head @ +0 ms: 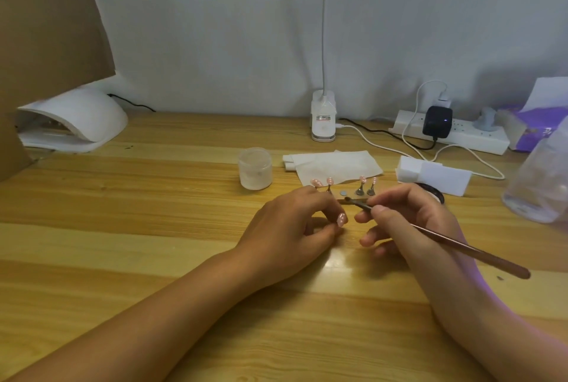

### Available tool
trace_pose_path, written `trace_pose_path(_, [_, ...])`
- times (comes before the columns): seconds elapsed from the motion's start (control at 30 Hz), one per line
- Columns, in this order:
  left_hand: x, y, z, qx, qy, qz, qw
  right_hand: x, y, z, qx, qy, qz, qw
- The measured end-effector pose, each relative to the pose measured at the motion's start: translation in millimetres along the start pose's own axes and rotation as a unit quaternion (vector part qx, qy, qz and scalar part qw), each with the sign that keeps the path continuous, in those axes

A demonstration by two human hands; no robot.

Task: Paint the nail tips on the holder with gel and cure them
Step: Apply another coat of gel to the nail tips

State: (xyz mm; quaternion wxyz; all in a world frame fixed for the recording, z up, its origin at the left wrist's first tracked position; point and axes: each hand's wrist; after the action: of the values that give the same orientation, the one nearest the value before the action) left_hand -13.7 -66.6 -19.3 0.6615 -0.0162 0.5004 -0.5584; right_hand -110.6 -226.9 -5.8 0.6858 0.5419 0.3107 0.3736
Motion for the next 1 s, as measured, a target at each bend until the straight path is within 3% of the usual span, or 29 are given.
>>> trace_pose_path(0.8, [-4.3, -2.5, 2.0, -0.046, 0.002, -0.034, 0.998, 1.8, 2.2, 0.2, 0.032, 0.050, -0.065, 0.996])
trace_pose_path(1.0, [-3.5, -0.9, 2.2, -0.055, -0.008, -0.062, 0.997, -1.0, 0.8, -0.6, 0.026, 0.003, -0.019, 0.999])
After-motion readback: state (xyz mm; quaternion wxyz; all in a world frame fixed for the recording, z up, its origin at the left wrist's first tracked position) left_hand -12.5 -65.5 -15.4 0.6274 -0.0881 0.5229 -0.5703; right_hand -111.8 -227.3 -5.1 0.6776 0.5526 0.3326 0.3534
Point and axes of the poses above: each hand's wrist, its own z-axis towards the middle knuckle, its own x-axis out of the palm, y = z × x, and after that the axes turned 11 degrees about -y, right-handed
